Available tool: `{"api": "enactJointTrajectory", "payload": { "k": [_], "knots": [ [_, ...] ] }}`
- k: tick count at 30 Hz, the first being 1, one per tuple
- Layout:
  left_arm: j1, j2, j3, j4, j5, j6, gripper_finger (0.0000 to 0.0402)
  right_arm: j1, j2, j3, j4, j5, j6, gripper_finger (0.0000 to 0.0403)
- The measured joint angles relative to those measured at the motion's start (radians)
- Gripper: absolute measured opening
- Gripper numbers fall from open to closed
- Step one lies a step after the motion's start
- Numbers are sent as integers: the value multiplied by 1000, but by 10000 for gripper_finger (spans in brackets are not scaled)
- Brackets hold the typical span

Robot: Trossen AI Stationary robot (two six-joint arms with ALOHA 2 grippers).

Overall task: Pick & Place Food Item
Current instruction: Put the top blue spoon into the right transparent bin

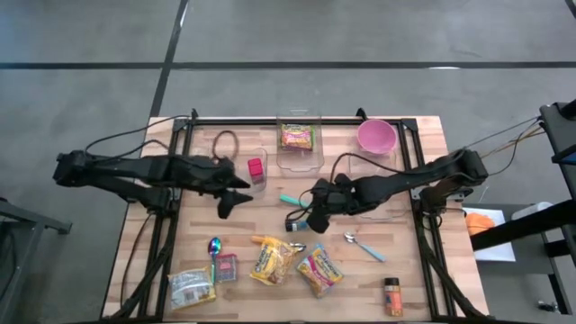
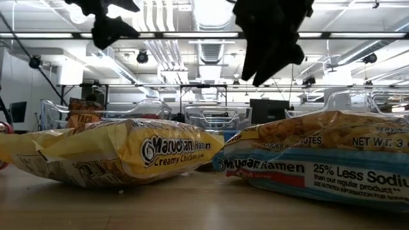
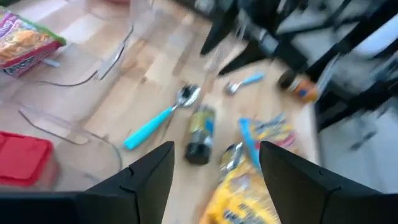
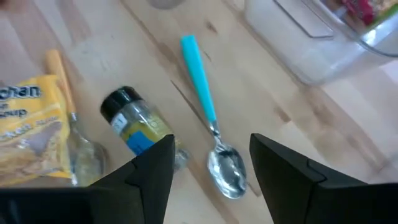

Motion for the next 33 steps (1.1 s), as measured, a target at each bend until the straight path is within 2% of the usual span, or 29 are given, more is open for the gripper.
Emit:
{"api": "enactJointTrajectory", "payload": {
  "k": [3, 7, 12, 17, 24, 29, 33],
  "knots": [
    [0, 109, 82, -71, 0, 71, 230, 7, -39, -37, -5, -1, -27, 203],
    [0, 237, 173, -104, 0, 141, 191, 14, -89, -107, 2, -9, -69, 203],
    [1, 312, 238, -107, -1, 173, 136, -13, -106, -235, 108, -58, -133, 203],
    [1, 296, 239, -119, -4, 157, 110, -61, -84, -272, 218, -101, -152, 203],
    [0, 249, 229, -158, -13, 141, 108, -102, 47, -164, 232, -127, -322, 203],
    [0, 213, 196, -170, -24, 115, 108, -103, 143, -139, 337, -96, -321, 203],
    [0, 161, 157, -167, -30, 83, 108, -100, 161, -133, 381, -84, -295, 203]
  ]
}}
